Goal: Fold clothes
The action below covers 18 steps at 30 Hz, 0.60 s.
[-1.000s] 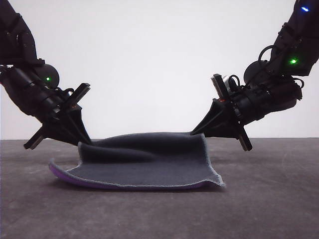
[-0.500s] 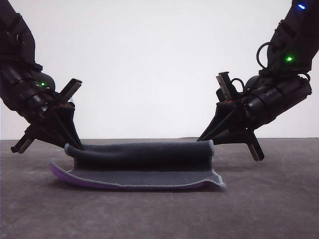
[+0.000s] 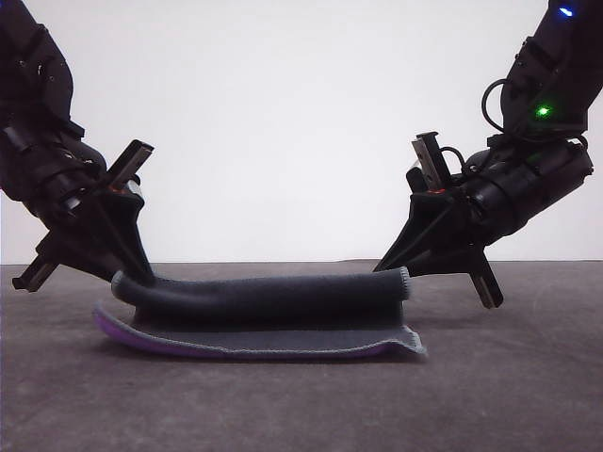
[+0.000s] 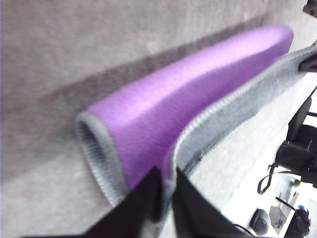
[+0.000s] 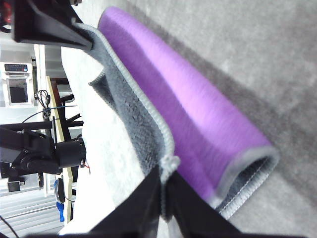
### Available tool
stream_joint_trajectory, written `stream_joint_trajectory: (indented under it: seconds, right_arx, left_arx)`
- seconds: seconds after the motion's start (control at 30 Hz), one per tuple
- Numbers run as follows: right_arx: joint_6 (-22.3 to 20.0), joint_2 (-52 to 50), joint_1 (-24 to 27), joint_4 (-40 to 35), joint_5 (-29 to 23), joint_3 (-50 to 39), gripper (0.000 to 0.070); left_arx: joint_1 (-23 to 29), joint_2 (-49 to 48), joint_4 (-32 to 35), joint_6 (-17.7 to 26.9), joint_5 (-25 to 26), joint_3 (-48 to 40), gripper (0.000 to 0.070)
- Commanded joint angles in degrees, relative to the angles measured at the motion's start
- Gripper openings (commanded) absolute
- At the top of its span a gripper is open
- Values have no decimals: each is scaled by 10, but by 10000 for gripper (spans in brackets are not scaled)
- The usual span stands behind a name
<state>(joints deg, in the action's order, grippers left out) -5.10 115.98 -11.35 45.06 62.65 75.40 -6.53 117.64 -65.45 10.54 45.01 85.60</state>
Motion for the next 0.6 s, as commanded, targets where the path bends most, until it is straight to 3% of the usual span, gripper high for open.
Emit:
stream_joint_trajectory:
  seconds: [0.0, 0.13, 0.33, 0.57]
  right_arx:
    - [-13, 12, -3, 3, 2, 12, 6]
    - [-15, 12, -3, 8, 2, 12, 16]
    - [-20, 12, -3, 21, 2, 12, 76]
    - [-34, 12, -3, 48, 4, 12, 153]
  left_arx:
    - [-3, 5, -4, 10, 3, 12, 149]
    - [-4, 5, -11, 10, 6, 12, 179]
    - [-3, 5, -20, 10, 8, 12, 284]
    - [-3, 5, -25, 10, 30, 12, 284]
